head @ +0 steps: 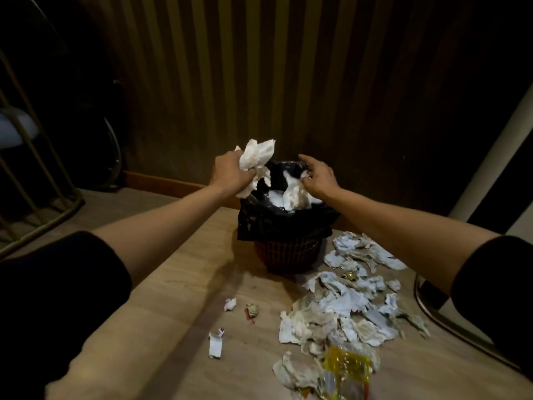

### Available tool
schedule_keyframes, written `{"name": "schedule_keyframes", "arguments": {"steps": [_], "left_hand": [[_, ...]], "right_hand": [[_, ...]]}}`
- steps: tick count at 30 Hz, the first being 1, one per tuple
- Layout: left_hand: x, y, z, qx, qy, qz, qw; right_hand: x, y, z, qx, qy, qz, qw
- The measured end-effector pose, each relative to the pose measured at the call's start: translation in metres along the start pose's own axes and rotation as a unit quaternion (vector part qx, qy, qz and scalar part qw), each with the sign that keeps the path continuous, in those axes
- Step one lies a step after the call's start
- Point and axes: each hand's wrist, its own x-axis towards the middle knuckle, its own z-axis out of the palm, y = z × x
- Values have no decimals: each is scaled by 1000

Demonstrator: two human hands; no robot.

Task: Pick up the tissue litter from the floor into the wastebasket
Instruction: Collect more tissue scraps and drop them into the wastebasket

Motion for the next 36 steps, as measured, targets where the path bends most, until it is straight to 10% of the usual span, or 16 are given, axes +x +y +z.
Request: {"name": "schedule_keyframes", "arguments": {"steps": [12, 26, 31, 36], "left_hand": [[30, 25, 70, -52, -127, -34, 990], [-36, -49, 44, 85, -113, 33, 989], [-92, -113, 54, 135, -258, -37, 956], [-127, -161, 80, 219, -473, 7, 854]], "right_hand": [[-39, 37, -29, 29, 105, 31, 994], [-112, 50, -17, -113, -90, -159, 977], [-130, 55, 46, -146, -209, -237, 937], [-131, 70, 87, -201, -325, -268, 884]]}}
